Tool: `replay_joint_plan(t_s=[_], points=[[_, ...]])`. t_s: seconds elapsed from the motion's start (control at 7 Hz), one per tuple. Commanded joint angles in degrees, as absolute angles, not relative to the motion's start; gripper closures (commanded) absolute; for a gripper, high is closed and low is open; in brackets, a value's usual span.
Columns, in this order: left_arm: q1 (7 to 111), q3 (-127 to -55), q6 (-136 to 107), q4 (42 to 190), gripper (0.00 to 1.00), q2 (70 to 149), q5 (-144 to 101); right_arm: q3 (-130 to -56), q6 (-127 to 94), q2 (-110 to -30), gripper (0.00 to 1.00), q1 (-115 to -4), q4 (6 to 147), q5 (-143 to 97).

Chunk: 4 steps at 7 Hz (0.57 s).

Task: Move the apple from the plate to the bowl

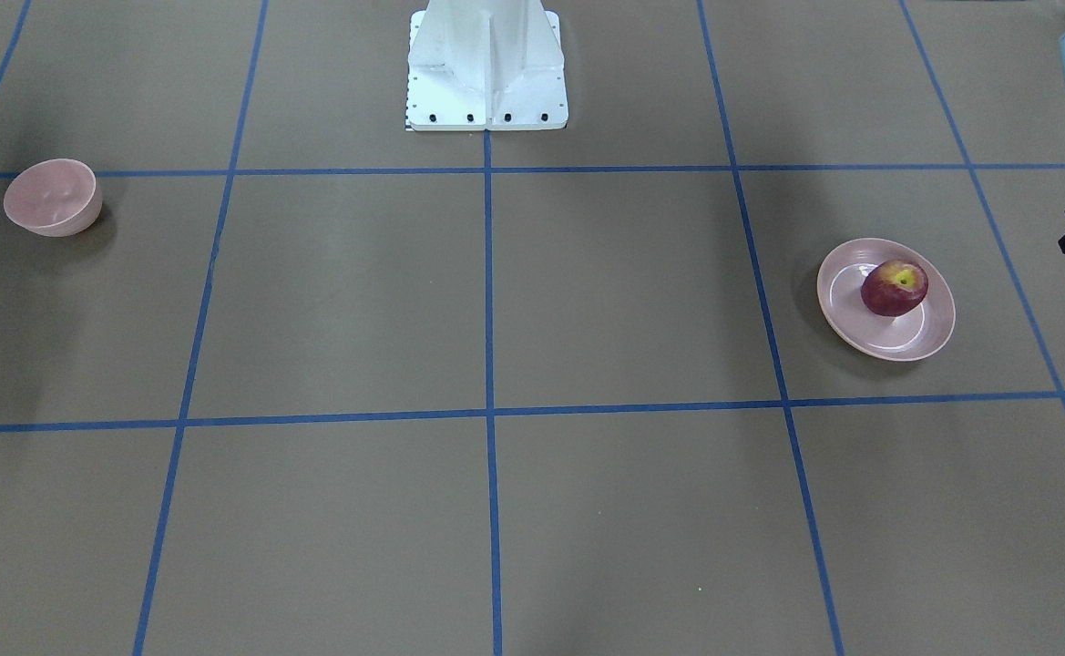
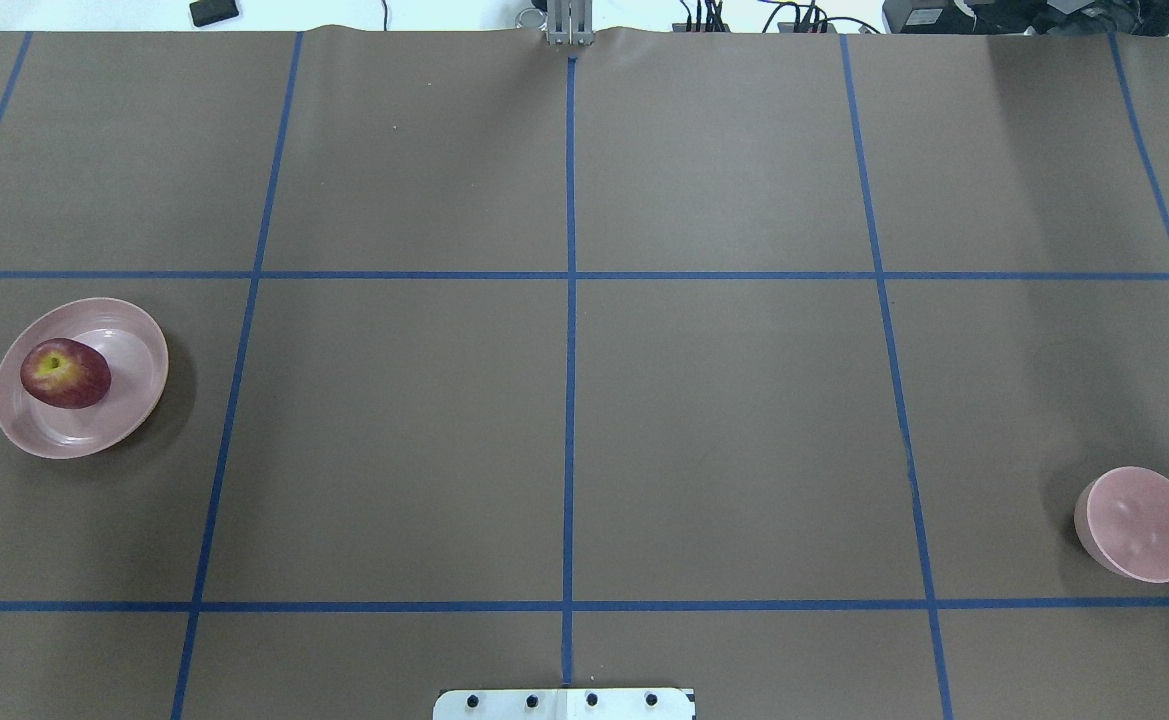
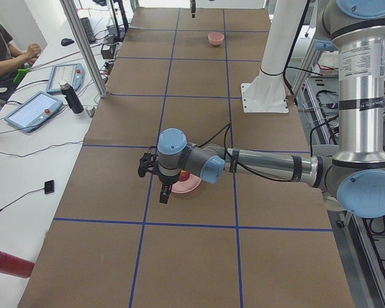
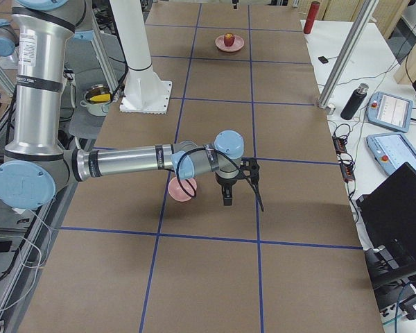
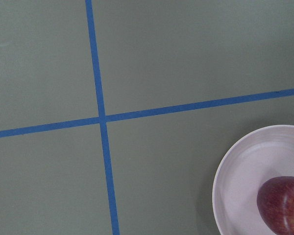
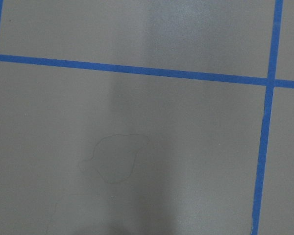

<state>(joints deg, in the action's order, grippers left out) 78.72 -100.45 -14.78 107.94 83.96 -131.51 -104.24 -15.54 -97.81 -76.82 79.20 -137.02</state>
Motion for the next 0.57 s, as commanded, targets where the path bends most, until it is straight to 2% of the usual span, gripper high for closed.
replay_joint_plan(t_s=[0.0,0.43], points=[[78.7,-100.5,-14.9,108.2,0.02,84.0,-131.8,-104.2,-15.7,-97.1,0.0,-76.7,79.3,-137.3],[78.7,-100.5,-14.3,108.2,0.02,84.6,-131.9,-102.9,-15.3,-97.0,0.0,-76.8,76.8,-138.8]])
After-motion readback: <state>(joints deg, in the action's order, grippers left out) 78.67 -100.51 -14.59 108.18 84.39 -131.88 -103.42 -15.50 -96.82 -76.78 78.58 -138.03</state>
